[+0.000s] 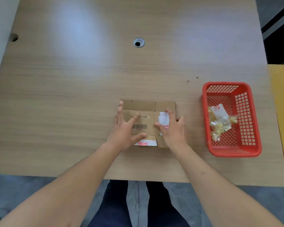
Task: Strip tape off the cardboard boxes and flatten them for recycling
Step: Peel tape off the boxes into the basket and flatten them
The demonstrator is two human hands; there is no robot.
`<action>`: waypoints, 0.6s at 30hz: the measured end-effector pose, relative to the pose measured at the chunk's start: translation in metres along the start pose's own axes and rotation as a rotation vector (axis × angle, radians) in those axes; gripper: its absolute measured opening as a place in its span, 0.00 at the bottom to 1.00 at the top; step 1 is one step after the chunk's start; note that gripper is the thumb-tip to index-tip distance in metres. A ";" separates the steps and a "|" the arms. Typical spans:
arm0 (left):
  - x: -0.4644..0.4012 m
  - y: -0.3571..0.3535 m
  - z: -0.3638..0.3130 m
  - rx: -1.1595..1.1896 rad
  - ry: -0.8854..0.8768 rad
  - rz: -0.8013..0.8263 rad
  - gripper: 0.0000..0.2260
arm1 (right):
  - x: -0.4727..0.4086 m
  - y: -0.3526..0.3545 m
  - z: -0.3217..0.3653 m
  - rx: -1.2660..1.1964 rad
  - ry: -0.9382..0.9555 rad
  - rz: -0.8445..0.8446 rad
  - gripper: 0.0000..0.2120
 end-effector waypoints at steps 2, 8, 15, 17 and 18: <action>-0.005 -0.014 0.008 -0.137 -0.037 0.053 0.40 | 0.000 -0.008 -0.001 0.036 -0.008 -0.057 0.34; -0.018 -0.037 0.012 -0.436 -0.175 0.036 0.40 | 0.001 -0.020 0.009 0.471 0.007 -0.257 0.30; -0.017 -0.036 0.022 -0.478 -0.193 0.055 0.42 | 0.005 -0.052 0.011 0.458 0.481 -0.115 0.29; -0.017 -0.034 0.023 -0.475 -0.220 0.050 0.44 | 0.004 -0.053 0.009 0.513 0.459 -0.088 0.34; -0.018 -0.034 0.024 -0.476 -0.231 0.046 0.45 | 0.005 -0.054 0.009 0.548 0.451 -0.079 0.35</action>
Point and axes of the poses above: each hand's wrist, its own x-axis away from the middle knuckle, its own y-axis out of the back of the hand, z = x × y, the point moved 7 cm from there along -x, towards the middle knuckle, and after that the axes turned 4 degrees about -x, right-handed, at the moved point
